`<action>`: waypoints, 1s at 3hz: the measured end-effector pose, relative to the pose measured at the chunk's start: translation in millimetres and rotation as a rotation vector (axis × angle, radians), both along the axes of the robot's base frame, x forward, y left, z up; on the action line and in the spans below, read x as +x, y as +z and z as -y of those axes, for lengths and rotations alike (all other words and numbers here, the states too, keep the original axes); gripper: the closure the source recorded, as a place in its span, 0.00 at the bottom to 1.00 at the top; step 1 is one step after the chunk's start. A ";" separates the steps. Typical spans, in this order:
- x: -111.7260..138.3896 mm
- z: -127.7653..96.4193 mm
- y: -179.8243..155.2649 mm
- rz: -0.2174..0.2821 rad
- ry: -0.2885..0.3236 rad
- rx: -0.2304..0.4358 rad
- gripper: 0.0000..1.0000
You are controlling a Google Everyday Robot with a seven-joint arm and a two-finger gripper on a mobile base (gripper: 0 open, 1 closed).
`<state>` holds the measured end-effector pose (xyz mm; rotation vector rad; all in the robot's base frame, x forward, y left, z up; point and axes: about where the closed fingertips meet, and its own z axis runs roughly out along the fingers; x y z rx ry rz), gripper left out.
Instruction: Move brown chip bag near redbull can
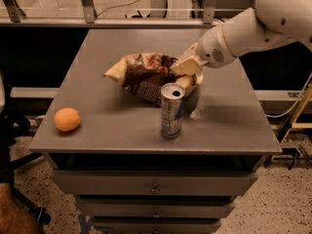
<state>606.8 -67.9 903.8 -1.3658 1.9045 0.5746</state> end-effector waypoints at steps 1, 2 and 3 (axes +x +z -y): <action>1.1 20.3 -6.6 0.004 -0.024 0.004 1.00; -2.8 34.2 -1.1 0.023 -0.042 -0.011 1.00; -7.0 43.7 9.3 0.048 -0.056 -0.032 1.00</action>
Offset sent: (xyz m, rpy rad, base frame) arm -0.0080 -0.0558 0.0095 -0.0311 -0.0533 -0.0726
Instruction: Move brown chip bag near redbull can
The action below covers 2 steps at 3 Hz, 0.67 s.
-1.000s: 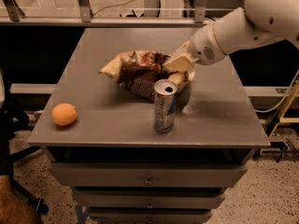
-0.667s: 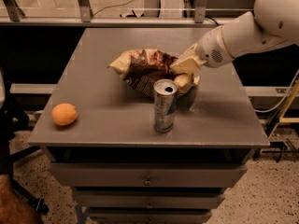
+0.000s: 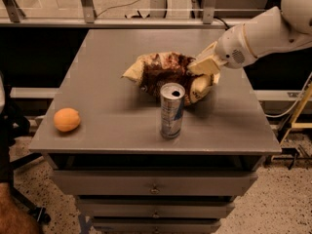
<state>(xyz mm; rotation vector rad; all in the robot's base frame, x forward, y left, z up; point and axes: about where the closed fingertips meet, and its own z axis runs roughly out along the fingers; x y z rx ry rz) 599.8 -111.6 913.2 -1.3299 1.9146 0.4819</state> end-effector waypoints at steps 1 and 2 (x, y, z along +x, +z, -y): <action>-4.5 5.1 8.8 0.016 -0.003 -0.018 1.00; -5.1 5.5 9.5 0.017 -0.003 -0.020 1.00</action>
Offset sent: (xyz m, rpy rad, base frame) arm -0.0101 -0.0130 0.0173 -0.0341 -0.0299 -0.0083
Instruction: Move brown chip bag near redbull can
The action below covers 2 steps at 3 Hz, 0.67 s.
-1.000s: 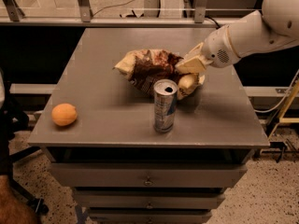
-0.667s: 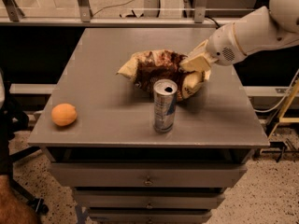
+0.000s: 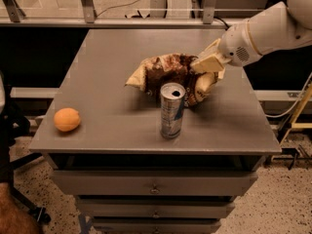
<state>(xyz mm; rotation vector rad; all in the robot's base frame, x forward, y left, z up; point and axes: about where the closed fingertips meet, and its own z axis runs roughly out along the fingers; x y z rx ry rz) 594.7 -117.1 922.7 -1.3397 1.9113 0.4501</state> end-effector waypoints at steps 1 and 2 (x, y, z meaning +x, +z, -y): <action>-11.7 -12.0 10.6 0.020 0.036 -0.011 1.00; -17.3 -11.3 12.8 0.025 0.032 -0.014 1.00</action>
Offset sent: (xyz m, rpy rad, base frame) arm -0.0190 0.0143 0.0196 -0.0221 -0.0386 0.0460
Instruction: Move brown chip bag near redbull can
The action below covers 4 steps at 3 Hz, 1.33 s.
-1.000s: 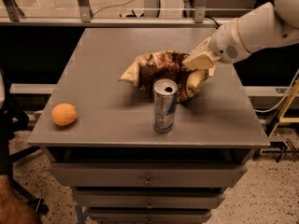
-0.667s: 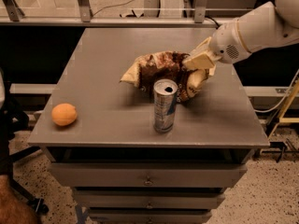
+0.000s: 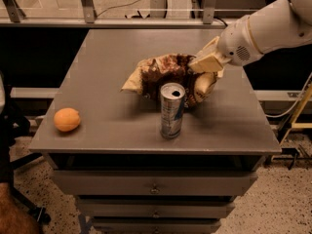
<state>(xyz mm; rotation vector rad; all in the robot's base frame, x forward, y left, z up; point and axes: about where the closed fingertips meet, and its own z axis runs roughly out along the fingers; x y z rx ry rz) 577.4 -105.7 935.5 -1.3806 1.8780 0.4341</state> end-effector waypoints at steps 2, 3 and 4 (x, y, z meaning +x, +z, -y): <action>-13.1 17.3 -5.3 -0.016 -0.058 -0.008 1.00; -19.6 24.7 -4.7 -0.017 -0.086 -0.013 1.00; -24.9 29.6 -2.7 -0.015 -0.106 -0.018 1.00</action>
Offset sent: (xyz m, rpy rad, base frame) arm -0.0212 -0.0332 -0.0094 -0.0109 0.0276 -0.1065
